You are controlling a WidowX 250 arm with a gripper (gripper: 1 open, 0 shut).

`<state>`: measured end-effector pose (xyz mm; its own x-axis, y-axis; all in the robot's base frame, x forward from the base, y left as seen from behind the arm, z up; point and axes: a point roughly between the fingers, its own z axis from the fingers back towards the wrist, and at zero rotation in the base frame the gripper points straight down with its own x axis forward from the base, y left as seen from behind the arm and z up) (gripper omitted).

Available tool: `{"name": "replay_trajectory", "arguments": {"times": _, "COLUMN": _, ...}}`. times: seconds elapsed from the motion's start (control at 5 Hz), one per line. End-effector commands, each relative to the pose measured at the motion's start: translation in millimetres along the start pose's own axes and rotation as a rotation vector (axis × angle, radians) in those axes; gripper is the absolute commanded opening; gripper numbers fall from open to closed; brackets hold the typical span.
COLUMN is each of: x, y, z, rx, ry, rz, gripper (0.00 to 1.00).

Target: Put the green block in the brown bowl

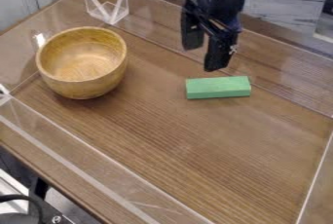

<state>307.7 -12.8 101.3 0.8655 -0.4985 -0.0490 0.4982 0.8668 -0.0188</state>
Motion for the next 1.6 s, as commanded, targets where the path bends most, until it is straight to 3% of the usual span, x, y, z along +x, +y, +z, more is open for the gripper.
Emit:
{"name": "replay_trajectory", "arguments": {"times": 0.0, "x": 11.8, "y": -5.2, "z": 1.4, "rx": 0.034, "ry": -0.052, "rz": -0.100, "gripper": 1.00}}
{"name": "replay_trajectory", "arguments": {"times": 0.4, "x": 38.6, "y": -27.3, "z": -51.1, "rx": 0.060, "ry": -0.075, "rz": -0.228, "gripper": 1.00}}
{"name": "replay_trajectory", "arguments": {"times": 0.6, "x": 42.1, "y": -34.7, "z": -50.9, "rx": 0.079, "ry": -0.083, "rz": -0.299, "gripper": 1.00}}
{"name": "replay_trajectory", "arguments": {"times": 0.8, "x": 43.7, "y": -39.7, "z": -46.1, "rx": 0.078, "ry": -0.098, "rz": -0.340, "gripper": 0.00}}
{"name": "replay_trajectory", "arguments": {"times": 1.2, "x": 50.2, "y": -42.0, "z": -33.5, "rx": 0.069, "ry": -0.118, "rz": -0.355, "gripper": 0.00}}
{"name": "replay_trajectory", "arguments": {"times": 1.4, "x": 50.8, "y": -42.4, "z": -35.9, "rx": 0.066, "ry": -0.134, "rz": -0.373, "gripper": 0.00}}
